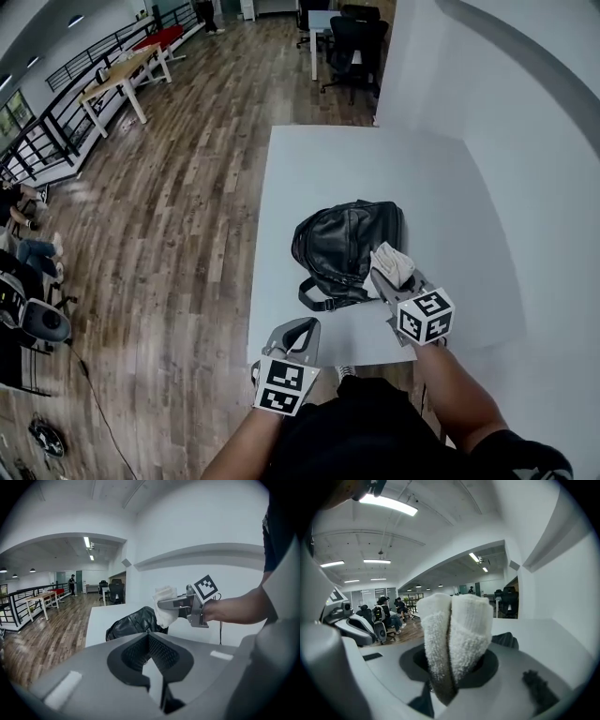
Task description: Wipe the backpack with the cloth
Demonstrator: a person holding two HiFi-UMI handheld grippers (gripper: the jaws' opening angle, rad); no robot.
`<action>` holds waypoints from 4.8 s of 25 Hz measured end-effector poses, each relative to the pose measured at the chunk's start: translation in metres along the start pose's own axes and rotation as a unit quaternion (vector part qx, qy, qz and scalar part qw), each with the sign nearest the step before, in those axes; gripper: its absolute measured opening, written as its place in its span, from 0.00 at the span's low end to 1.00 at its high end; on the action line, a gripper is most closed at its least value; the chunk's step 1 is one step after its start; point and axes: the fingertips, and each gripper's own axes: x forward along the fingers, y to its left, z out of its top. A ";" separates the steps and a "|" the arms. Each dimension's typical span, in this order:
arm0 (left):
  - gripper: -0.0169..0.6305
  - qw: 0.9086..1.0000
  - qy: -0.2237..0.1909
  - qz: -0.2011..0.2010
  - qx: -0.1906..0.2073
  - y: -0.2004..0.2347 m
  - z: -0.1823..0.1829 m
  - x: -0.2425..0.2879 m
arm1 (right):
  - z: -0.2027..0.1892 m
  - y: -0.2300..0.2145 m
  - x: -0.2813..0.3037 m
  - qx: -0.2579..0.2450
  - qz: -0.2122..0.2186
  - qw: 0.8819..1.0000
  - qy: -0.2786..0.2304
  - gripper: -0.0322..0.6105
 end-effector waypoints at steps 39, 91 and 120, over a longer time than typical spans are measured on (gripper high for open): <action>0.04 0.985 0.046 0.131 -0.100 0.052 -0.042 0.016 | -0.008 -0.047 0.267 -0.067 0.076 0.991 0.083 0.20; 0.04 0.999 0.022 0.014 -0.025 0.027 0.004 0.069 | 0.045 -0.190 0.113 -0.028 -0.090 0.996 0.001 0.20; 0.04 0.999 0.005 0.028 -0.023 0.023 0.010 0.056 | 0.052 -0.169 0.075 -0.013 -0.102 0.994 -0.033 0.20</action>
